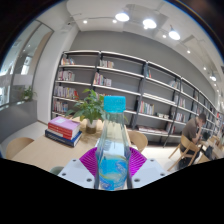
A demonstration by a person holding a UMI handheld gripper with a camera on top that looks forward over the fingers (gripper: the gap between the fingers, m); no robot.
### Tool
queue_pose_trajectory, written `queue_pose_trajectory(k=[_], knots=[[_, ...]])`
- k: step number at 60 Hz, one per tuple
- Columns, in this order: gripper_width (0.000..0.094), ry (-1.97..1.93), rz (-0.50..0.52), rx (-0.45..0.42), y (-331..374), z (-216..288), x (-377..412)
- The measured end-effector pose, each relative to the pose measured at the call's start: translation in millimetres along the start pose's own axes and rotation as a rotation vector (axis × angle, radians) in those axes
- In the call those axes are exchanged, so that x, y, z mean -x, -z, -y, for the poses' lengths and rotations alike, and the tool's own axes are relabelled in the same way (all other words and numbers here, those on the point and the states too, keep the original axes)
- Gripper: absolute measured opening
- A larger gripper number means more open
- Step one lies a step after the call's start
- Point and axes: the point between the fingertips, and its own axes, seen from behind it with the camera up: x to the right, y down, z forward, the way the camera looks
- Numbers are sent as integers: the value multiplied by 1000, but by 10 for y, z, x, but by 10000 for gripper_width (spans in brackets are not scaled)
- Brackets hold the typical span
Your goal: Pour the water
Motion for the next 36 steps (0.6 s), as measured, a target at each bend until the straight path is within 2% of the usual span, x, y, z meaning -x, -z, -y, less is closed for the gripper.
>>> queue_pose_trajectory(k=[13,21,24,26,27,36], knots=[[367,-124,-7,101,-264,-864,-116],[368,-170,5,109,-418,-1182,-56],[369,-188,4,121,-442,-1285,-61],[416,-195,4,129,-417,-1356,-74],[383,-200,1,100,-415,-1294,-92],[380,-192,-10,107,-350,-1338,-98]])
